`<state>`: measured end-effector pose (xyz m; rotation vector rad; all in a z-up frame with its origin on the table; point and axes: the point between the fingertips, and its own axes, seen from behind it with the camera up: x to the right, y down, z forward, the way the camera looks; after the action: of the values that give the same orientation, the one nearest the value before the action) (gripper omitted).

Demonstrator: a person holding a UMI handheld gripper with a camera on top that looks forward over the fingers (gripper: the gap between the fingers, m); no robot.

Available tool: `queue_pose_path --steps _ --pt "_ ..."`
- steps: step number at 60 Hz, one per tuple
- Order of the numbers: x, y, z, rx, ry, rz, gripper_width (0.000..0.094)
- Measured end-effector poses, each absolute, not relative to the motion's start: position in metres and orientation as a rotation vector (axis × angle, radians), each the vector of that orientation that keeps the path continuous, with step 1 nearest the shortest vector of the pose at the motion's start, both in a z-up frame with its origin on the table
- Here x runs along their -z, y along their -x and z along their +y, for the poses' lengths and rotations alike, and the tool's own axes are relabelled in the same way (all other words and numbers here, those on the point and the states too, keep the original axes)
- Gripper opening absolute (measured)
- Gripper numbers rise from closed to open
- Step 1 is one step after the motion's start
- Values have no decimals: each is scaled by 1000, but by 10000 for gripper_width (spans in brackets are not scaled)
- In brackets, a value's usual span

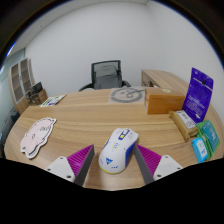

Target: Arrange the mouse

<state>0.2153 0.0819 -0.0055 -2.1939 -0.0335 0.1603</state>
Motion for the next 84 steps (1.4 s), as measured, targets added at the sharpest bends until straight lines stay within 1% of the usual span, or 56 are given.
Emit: queue_pose_path --steps 9,11,14,15,22,28,31,35,44,51,59,61,64,70,72,78,80,83,84 --pt "7 -205 106 -159 2188 -110 817" --pt "9 -207 109 -134 2188 -137 769" --pt "10 -211 111 -74 2178 -186 602" --pt "10 -208 111 -82 2171 -194 566" --pt "10 -206 110 -65 2167 -227 465" --pt "8 -203 109 -14 2207 -219 386" --pt "4 -184 105 -54 2230 -217 382" --pt "-13 -145 108 -132 2205 -184 383" --pt "-33 -16 114 -245 2189 -169 382" --pt "-26 68 123 -271 2205 -138 381" --pt "-1 105 126 -198 2273 -55 380" --pt "5 108 123 -161 2298 -60 383" --pt "6 109 124 -104 2276 -79 383" --pt "9 108 125 -109 2293 -20 384" --pt "9 109 125 -103 2300 -25 402" --pt "8 108 121 -78 2341 -72 555" --pt "5 109 116 -78 2360 -75 645" --pt "-9 110 112 -72 2334 -74 819" --pt "-15 111 110 -71 2321 -78 846"
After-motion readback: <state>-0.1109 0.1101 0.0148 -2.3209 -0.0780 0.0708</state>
